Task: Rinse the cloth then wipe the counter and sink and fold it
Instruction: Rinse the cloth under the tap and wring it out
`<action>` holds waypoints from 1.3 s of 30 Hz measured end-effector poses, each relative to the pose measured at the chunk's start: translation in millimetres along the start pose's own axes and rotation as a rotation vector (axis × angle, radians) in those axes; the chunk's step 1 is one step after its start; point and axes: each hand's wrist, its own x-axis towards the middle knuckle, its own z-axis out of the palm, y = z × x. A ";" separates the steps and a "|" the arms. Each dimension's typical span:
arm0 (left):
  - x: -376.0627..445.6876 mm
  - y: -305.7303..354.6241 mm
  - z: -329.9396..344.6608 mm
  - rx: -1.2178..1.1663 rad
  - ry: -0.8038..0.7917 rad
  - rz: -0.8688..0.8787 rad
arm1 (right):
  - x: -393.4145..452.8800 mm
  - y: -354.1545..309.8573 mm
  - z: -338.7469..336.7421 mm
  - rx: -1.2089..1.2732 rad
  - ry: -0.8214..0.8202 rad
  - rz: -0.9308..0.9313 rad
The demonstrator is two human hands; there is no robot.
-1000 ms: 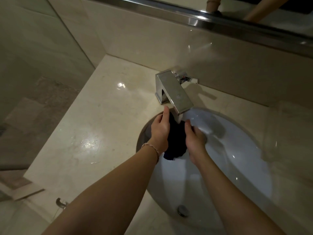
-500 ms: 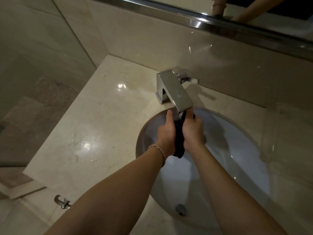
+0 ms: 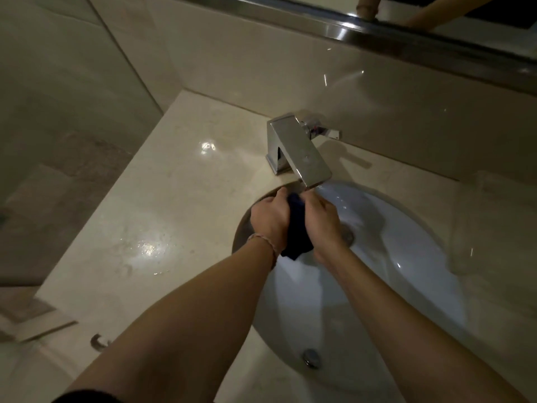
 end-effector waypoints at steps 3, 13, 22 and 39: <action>-18.4 8.5 6.1 0.029 0.017 -0.086 | 18.4 1.8 9.1 -0.091 0.166 -0.098; -20.9 28.0 13.7 -0.090 -0.063 -0.109 | 39.7 50.7 6.0 0.104 -0.141 0.122; -30.4 4.2 8.8 -0.150 -0.160 -0.071 | 17.3 20.2 -8.4 -0.046 0.216 -0.143; -16.6 12.8 12.2 -0.348 0.025 -0.215 | 17.5 21.1 11.5 -0.077 0.204 -0.126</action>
